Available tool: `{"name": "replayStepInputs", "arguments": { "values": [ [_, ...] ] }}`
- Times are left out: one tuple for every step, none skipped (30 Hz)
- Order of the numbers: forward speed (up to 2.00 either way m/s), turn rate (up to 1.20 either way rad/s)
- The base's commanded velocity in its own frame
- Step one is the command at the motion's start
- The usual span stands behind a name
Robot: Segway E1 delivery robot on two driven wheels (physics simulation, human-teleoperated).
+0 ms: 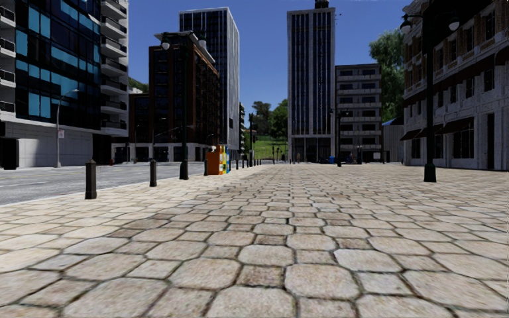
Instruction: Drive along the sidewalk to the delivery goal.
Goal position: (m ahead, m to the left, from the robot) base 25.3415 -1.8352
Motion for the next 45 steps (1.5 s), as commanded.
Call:
{"name": "replayStepInputs", "arguments": {
  "values": [
    [2.00,0.00],
    [2.00,0.00],
    [2.00,0.00],
    [2.00,0.00],
    [2.00,0.00],
    [2.00,0.00],
    [2.00,0.00],
    [2.00,0.00],
    [2.00,0.00],
    [2.00,0.00],
    [2.00,0.00],
    [2.00,0.00],
    [2.00,0.00],
    [2.00,0.00],
    [2.00,0.00],
    [2.00,0.00],
    [2.00,0.00],
    [2.00,0.00],
    [2.00,0.00],
    [2.00,0.00],
    [2.00,0.00],
    [2.00,0.00],
    [2.00,0.00],
    [2.00,0.00],
    [2.00,0.00],
    [2.00,0.00],
    [2.00,0.00],
    [2.00,0.00],
    [2.00,0.00],
    [2.00,0.00],
    [2.00,0.00],
    [2.00,0.00],
    [2.00,0.00],
    [2.00,0.00],
    [2.00,0.00],
    [2.00,0.00],
    [2.00,0.00],
    [2.00,0.00],
    [2.00,0.00],
    [2.00,0.00],
    [2.00,0.00],
    [2.00,0.00],
    [2.00,0.00],
    [2.00,0.00],
    [2.00,0.00]
  ]
}}
